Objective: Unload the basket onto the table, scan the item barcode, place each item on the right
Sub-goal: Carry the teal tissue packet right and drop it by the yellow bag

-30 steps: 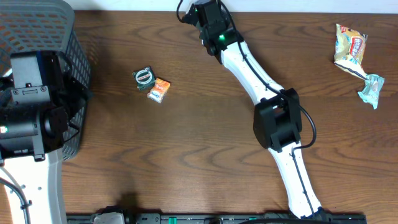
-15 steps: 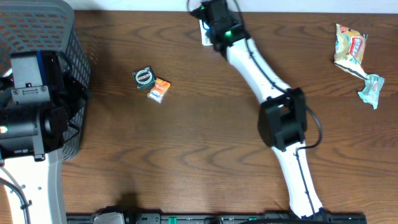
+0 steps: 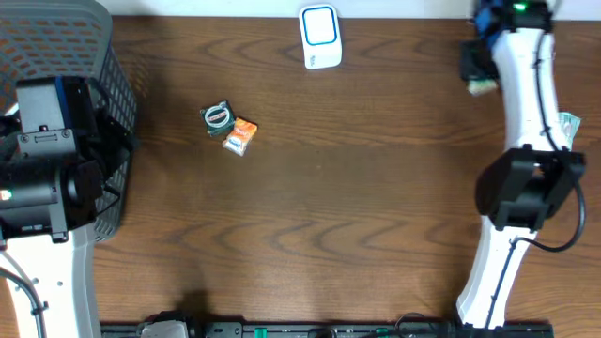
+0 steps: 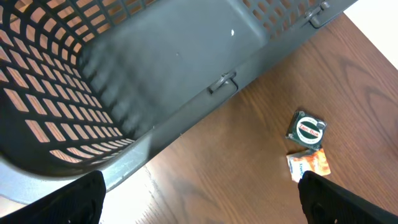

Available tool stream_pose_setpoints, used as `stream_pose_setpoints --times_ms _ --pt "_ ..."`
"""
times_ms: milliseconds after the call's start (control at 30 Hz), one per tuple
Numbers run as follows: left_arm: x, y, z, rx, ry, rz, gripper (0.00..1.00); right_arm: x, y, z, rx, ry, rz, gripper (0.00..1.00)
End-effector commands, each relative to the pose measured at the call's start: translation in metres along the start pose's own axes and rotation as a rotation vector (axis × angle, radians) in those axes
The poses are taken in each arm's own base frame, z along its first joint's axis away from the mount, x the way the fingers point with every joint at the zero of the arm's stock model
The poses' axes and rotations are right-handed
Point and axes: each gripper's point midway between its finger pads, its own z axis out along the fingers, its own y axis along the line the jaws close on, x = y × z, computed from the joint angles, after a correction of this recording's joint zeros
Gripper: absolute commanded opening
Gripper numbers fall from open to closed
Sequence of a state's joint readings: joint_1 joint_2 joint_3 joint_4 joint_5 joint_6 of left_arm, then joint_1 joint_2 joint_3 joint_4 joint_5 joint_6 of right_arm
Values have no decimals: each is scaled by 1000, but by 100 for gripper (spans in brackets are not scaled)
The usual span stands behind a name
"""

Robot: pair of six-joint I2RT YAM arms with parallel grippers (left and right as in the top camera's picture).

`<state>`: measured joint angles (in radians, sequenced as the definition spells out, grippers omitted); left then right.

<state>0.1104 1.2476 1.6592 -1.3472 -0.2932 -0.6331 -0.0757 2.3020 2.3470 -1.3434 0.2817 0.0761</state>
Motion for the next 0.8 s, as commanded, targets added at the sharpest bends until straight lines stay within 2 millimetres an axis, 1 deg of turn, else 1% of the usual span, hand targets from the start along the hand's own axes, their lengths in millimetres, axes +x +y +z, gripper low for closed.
stream_pose_setpoints --times_ms 0,100,200,300,333,367,400,567,633,700,733,767 --pt "0 3 2 -16 -1 -17 98 21 -41 8 15 93 419 2" --pt "0 3 2 -16 -1 -17 98 50 -84 15 81 196 711 2" --pt "0 3 2 -16 -1 -17 98 67 -109 20 123 247 862 1" --pt "0 3 2 -16 -1 -17 98 77 -123 29 153 273 979 2" --pt "0 3 2 -16 -1 -17 98 78 -125 32 159 274 1010 2" --pt "0 3 2 -16 -1 -17 98 79 -129 39 166 268 1065 2" --pt "0 3 2 -16 -1 -17 98 78 -129 44 166 259 1083 2" --pt "0 3 2 -16 -1 -17 98 64 -122 79 129 186 1101 1" --pt "0 3 2 -16 -1 -17 98 63 -119 93 119 170 1105 1" --pt "0 3 2 -16 -1 -17 98 63 -117 97 111 169 1107 1" --pt "0 3 2 -16 -1 -17 98 64 -116 98 105 172 1103 12" --pt "0 3 2 -16 -1 -17 98 64 -115 98 99 175 1095 18"
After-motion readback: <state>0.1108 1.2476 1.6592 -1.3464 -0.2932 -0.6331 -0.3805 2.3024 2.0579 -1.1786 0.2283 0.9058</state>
